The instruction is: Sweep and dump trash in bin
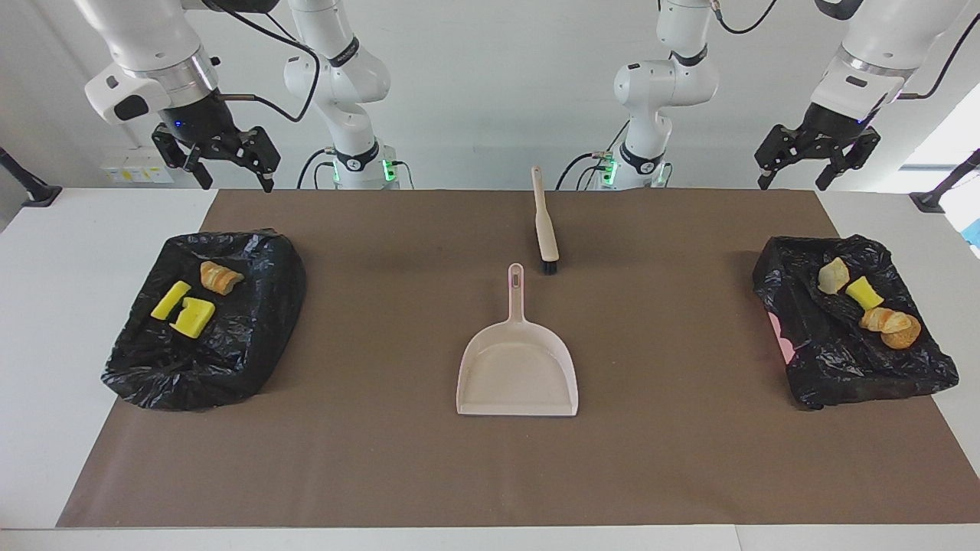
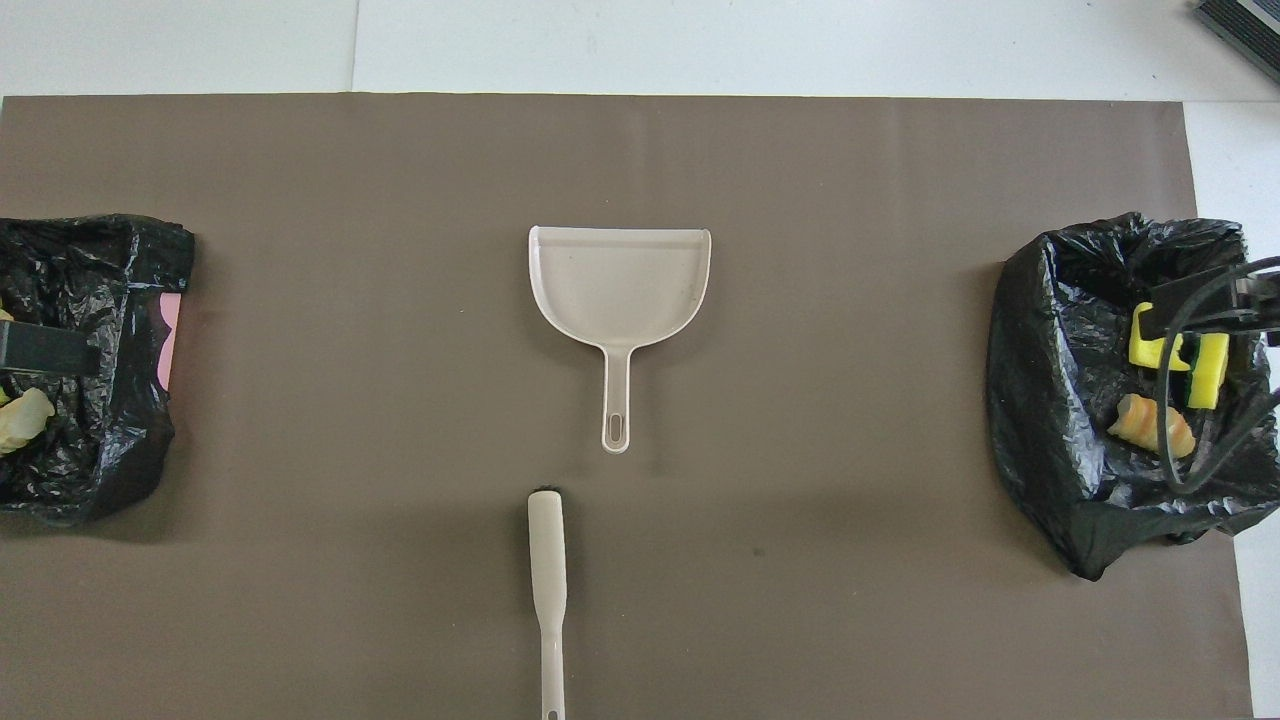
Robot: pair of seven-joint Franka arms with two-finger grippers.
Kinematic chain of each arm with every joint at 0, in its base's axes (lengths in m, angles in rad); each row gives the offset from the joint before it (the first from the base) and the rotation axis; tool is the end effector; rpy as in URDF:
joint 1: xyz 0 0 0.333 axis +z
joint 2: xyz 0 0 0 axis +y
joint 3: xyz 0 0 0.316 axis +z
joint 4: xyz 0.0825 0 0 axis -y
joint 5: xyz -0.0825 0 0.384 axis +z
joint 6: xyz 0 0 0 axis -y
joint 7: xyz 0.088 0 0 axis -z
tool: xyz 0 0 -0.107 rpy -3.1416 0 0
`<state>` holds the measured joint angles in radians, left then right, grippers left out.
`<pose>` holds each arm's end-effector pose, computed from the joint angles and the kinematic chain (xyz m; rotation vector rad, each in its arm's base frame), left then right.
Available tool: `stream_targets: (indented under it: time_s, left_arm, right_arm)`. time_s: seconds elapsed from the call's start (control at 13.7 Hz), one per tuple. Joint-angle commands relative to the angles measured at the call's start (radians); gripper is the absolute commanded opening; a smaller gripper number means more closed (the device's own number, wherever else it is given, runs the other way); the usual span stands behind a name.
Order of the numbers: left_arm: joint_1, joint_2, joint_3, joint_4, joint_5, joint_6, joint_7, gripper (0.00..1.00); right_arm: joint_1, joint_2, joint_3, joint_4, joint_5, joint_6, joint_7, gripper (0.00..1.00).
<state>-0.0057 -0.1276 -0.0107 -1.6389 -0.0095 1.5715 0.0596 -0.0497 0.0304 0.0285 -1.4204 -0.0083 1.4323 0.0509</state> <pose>0.5142 -0.0099 0.6606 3.1311 -0.1194 0.0946 0.5493 -0.0129 0.6656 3.1317 -0.1146 -0.0288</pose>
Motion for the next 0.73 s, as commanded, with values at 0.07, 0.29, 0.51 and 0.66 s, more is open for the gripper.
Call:
stream_targets:
  time_s: [0.07,0.29,0.51,0.66]
  left_arm:
    - [0.019,-0.024,0.015,-0.007,-0.015,-0.028,0.017,1.0]
    - [0.049,-0.029,0.023,-0.005,-0.013,-0.047,0.057,1.0]
    - [0.046,-0.021,0.021,0.005,-0.007,-0.027,0.049,1.0]
    - [0.033,-0.018,0.02,0.002,-0.012,0.01,0.039,1.0]
  right_arm:
    - [-0.006,-0.021,0.002,-0.025,0.019,-0.001,0.012,1.0]
    - [-0.006,-0.021,0.002,-0.025,0.018,-0.001,0.012,1.0]
    - [-0.006,-0.021,0.002,-0.025,0.018,-0.001,0.014,1.0]
    - [-0.006,-0.021,0.002,-0.025,0.018,-0.001,0.012,1.0]
